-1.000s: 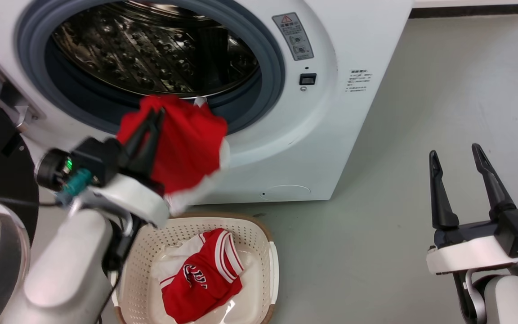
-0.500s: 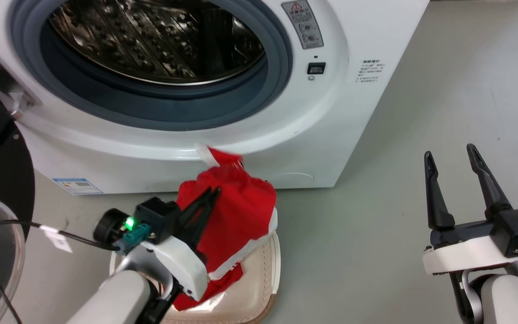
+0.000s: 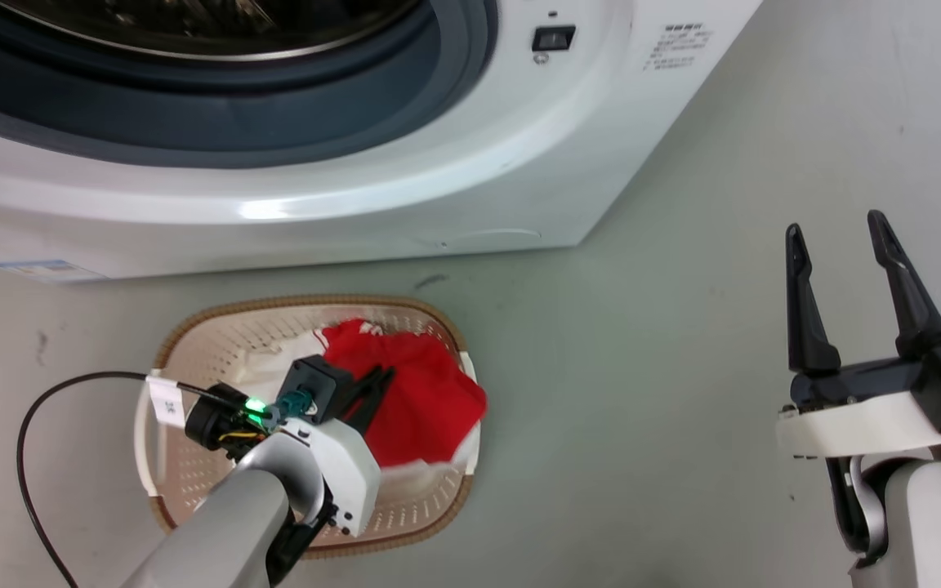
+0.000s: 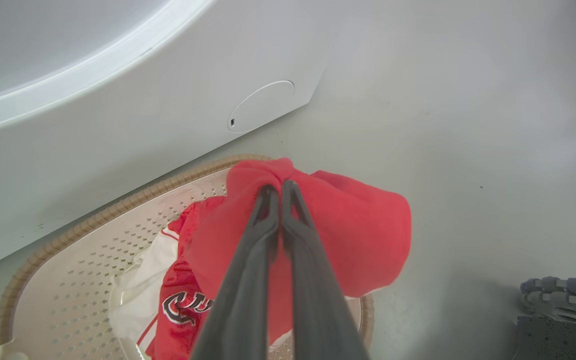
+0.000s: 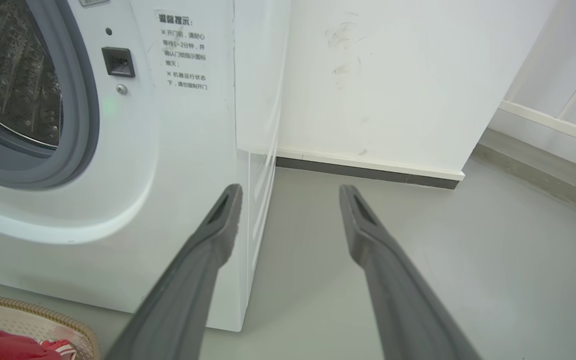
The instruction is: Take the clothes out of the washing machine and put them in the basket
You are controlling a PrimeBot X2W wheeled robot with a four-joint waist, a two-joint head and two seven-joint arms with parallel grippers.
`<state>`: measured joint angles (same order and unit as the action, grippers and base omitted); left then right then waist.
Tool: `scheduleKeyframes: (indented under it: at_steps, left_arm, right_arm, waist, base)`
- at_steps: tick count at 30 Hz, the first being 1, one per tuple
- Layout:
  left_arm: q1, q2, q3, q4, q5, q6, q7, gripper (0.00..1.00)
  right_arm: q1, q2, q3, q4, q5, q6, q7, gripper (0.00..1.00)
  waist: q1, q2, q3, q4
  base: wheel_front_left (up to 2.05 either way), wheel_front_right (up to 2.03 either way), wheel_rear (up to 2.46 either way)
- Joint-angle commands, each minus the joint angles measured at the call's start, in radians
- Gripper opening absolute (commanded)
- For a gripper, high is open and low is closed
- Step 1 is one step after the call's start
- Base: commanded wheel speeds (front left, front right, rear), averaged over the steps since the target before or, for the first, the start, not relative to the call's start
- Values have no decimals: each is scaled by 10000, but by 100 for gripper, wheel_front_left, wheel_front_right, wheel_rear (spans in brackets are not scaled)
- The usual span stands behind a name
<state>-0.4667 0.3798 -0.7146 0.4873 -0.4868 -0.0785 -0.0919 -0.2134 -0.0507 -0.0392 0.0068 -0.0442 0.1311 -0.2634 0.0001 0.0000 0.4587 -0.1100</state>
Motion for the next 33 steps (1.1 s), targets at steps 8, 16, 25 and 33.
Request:
scheduleKeyframes:
  at_steps: [8,16,25,33]
  left_arm:
    - [-1455,-514,-325,2698,239,-315,-606,0]
    - [-2584,-876,-421,5156,155,-436,-1109,0]
    - [-3302,-1156,-130,7031,-204,-333,-1424,0]
    - [-3311,-1500,-121,7386,-217,-326,-1683,100]
  right_arm:
    - [-575,9,67,-226,190,-7,-20,100]
    - [-801,7,153,-439,315,-8,-20,100]
    - [-963,7,209,-522,459,-8,-20,100]
    - [-1017,9,108,-357,376,-7,-20,100]
  waist:
    - [-1,0,1729,-748]
    - [-1,0,2767,-1124]
    - [-1,0,3360,-1334]
    - [-1,0,2946,-1111]
  base:
    - [0,0,0]
    - [0,0,0]
    - [0,0,0]
    - [0,0,0]
